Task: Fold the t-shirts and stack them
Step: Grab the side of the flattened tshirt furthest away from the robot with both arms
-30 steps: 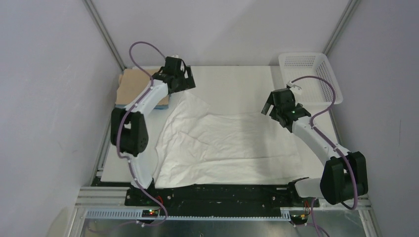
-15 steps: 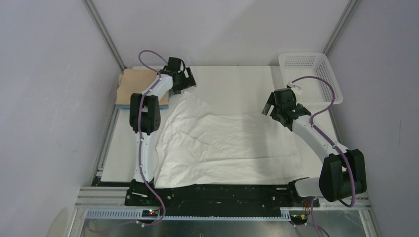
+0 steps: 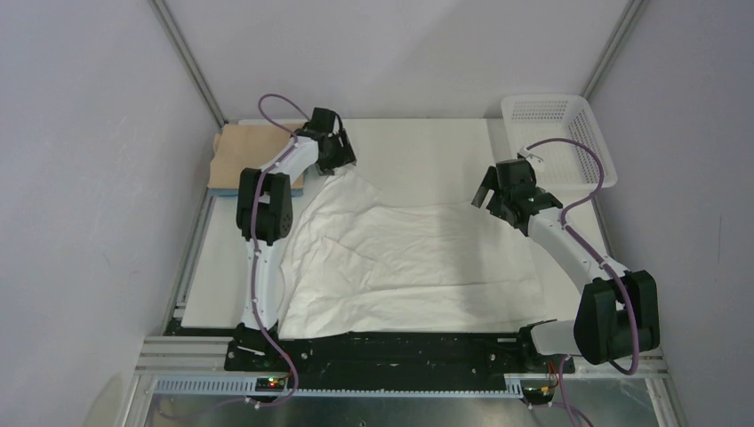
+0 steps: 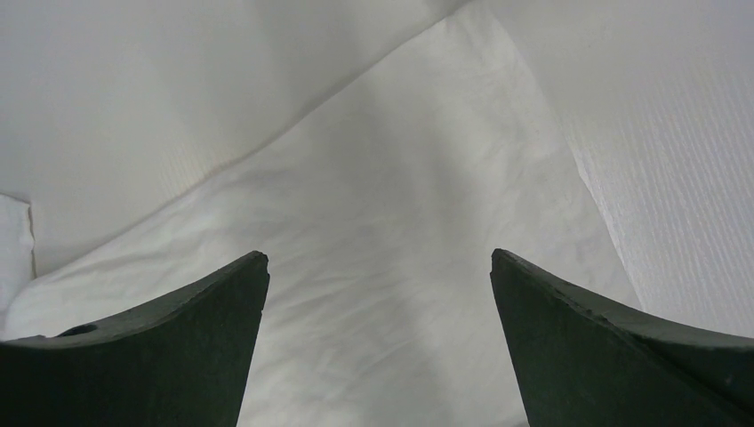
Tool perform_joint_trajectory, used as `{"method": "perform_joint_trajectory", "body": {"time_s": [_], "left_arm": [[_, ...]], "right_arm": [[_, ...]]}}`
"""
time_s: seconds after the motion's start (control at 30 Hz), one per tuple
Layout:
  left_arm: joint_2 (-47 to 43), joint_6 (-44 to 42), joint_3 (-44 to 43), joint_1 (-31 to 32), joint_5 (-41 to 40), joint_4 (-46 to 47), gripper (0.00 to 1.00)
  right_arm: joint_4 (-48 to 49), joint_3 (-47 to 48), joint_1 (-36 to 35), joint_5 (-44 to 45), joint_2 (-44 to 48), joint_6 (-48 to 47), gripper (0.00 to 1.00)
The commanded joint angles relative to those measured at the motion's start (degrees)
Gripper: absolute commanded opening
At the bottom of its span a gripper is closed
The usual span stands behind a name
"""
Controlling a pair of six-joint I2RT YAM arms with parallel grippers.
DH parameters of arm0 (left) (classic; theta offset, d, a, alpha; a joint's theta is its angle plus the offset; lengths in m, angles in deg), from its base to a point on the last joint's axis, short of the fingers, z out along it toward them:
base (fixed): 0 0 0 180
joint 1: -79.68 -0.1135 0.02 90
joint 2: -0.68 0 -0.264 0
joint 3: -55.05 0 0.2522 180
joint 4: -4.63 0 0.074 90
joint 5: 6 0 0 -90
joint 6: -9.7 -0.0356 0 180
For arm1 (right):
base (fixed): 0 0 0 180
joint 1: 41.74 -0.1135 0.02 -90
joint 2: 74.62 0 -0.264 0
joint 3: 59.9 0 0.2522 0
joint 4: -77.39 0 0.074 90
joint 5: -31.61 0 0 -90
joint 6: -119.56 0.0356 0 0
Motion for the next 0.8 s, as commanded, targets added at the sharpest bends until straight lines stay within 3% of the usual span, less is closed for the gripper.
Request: {"method": "perform_joint_trajectory", "body": {"time_s": [0.0, 0.2, 0.27, 0.33, 0.37, 0.57, 0.77], "left_arm": [[-1.87, 0.18, 0.01, 2.87, -6.59, -7.61, 0.73], [0.69, 0.10, -4.09, 4.52, -10.67, -12.28, 0.45], [1.10, -0.17, -5.18, 4.74, -12.37, -13.38, 0.30], [1.20, -0.45, -5.79, 4.80, -13.92, -13.92, 0.07], [1.21, -0.57, -5.99, 4.85, -15.01, -14.14, 0.03], [0.30, -4.24, -8.17, 5.05, -16.43, -14.27, 0.00], [-1.59, -7.00, -8.30, 6.04, -15.60, -14.20, 0.00]], "right_arm": [[0.35, -0.35, 0.36, -0.45, 2.19, 0.17, 0.99], [0.20, -0.86, 0.75, -0.98, 2.16, 0.09, 1.00], [0.09, -0.87, 0.89, -0.26, 2.15, -0.07, 0.99], [0.39, -0.83, 1.09, 0.87, 1.96, -0.66, 1.00], [0.56, -0.82, 1.08, 1.45, 1.72, -1.02, 1.00], [6.45, 0.63, 1.08, 4.43, -1.98, -2.46, 0.98], [4.29, 12.57, 0.50, 10.41, -16.83, -1.35, 0.95]]}}
